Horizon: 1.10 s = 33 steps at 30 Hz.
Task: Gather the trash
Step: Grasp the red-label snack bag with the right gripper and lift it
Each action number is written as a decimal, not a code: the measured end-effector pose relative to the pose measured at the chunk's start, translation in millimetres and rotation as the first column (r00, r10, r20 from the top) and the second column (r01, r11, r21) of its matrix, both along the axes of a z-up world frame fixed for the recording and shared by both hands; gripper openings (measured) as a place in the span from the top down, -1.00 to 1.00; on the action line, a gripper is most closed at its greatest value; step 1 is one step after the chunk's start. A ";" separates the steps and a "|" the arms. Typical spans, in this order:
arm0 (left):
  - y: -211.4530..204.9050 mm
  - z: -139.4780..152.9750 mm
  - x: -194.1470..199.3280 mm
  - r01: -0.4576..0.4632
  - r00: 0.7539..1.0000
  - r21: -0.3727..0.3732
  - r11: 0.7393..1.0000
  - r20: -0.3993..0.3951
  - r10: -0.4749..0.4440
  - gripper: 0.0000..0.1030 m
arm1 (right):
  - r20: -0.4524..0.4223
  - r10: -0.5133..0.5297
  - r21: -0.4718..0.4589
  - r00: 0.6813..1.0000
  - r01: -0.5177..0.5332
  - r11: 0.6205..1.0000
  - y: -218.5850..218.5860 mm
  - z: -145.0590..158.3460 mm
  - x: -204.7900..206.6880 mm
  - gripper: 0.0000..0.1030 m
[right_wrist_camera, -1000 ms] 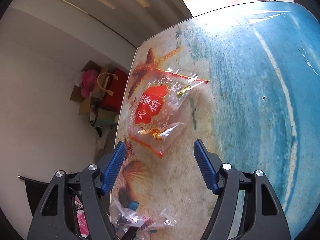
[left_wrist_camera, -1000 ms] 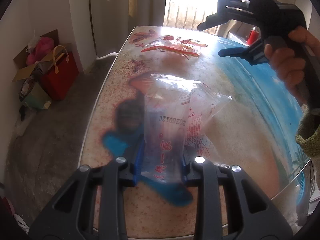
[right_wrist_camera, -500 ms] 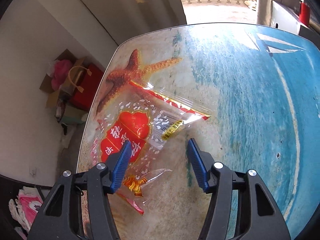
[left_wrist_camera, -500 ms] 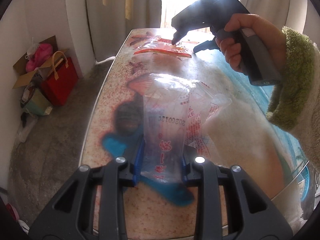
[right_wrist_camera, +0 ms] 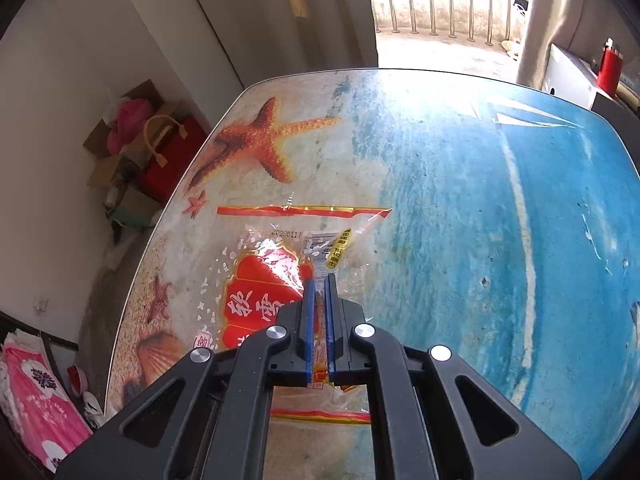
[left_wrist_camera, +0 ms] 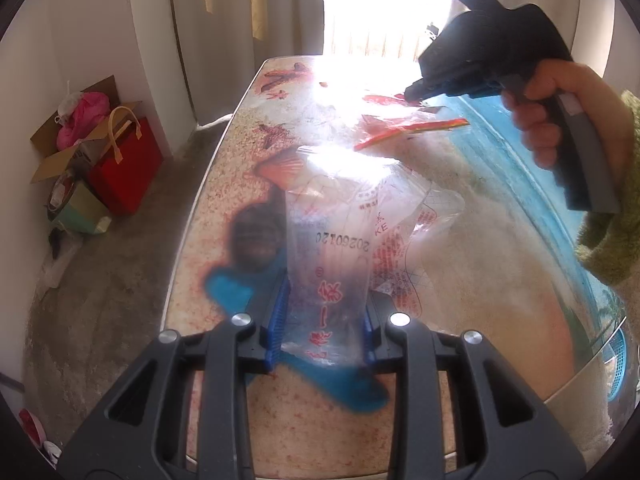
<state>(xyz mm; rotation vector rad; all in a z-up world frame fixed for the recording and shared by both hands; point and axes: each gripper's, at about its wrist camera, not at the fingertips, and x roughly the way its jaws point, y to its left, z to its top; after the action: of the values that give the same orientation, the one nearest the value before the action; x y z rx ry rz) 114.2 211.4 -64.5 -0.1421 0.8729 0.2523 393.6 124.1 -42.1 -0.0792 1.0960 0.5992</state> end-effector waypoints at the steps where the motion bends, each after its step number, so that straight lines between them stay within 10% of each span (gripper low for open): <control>1: -0.3 0.1 0.1 -0.001 1.000 0.001 1.000 0.000 0.001 0.45 | 0.011 -0.006 -0.004 1.000 0.006 1.000 -13.0 2.7 -4.7 0.91; 15: 2.3 4.9 8.6 0.029 0.999 -0.117 0.993 -0.029 -0.032 0.45 | 0.030 -0.186 0.039 0.982 0.185 0.982 -197.1 15.7 -106.6 0.91; 28: -36.8 4.7 30.4 0.096 0.992 -0.102 0.990 -0.069 -0.103 0.44 | -0.073 -0.252 0.138 0.965 0.260 0.956 -228.8 -9.4 -139.6 0.85; 33: -44.3 5.2 35.7 0.098 0.991 -0.077 0.992 -0.080 -0.104 0.44 | -0.118 -0.242 0.178 0.963 0.260 0.949 -232.5 -10.9 -140.2 0.27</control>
<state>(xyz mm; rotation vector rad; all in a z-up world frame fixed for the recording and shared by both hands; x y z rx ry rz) 150.0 167.0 -59.3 -0.1557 0.9704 0.1326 253.4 -108.4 -53.0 0.2564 1.1135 0.4788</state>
